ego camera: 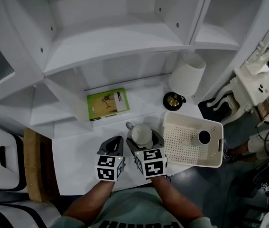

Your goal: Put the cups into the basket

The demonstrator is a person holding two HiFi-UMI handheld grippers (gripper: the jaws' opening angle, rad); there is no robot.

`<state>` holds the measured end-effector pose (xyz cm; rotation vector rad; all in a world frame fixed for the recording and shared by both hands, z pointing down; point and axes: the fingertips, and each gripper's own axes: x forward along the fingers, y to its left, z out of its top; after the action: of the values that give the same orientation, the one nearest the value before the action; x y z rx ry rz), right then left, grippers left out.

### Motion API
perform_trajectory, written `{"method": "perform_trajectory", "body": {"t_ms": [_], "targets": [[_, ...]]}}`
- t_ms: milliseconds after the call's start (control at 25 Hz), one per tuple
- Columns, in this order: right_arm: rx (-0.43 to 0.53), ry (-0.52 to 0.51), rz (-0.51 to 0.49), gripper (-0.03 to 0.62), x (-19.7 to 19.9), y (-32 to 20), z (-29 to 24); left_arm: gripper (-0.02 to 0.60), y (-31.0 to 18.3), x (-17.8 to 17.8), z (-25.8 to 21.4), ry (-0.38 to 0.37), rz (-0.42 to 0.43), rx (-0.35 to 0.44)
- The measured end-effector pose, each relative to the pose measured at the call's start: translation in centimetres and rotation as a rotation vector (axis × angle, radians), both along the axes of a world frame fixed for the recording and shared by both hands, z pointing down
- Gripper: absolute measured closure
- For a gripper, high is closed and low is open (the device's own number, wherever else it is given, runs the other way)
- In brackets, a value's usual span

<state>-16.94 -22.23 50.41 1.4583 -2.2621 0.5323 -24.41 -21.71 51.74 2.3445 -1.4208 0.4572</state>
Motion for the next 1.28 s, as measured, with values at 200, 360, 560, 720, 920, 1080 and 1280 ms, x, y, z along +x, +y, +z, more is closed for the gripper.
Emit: {"method": "perform_trajectory", "body": {"t_ms": [200, 360, 560, 720, 920, 1080, 1280], "targets": [[0.043, -0.003, 0.031, 0.203, 4.5, 0.9, -2.8, 0.574, 0.3, 4.0, -1.7, 0.015, 0.04, 0.03], [0.041, 0.009, 0.057, 0.203, 8.4, 1.4, -3.1, 0.574, 0.3, 7.4, -2.3, 0.019, 0.069, 0.041], [0.026, 0.033, 0.072, 0.203, 13.3, 1.5, -2.7, 0.574, 0.1, 11.5, -3.0, 0.014, 0.093, 0.057], [-0.002, 0.056, 0.064, 0.203, 16.8, 0.9, -1.5, 0.574, -0.2, 13.6, -3.0, -0.002, 0.088, 0.062], [-0.073, 0.105, 0.001, 0.203, 19.8, 0.3, 1.2, 0.574, -0.4, 14.6, -1.1, -0.052, 0.05, 0.039], [-0.117, 0.134, -0.062, 0.203, 21.0, -0.3, 3.4, 0.574, -0.6, 14.4, -0.1, -0.077, 0.0, 0.024], [-0.184, 0.158, -0.147, 0.203, 21.2, -1.1, 5.8, 0.574, -1.0, 14.5, 0.5, -0.074, -0.051, 0.008]]}}
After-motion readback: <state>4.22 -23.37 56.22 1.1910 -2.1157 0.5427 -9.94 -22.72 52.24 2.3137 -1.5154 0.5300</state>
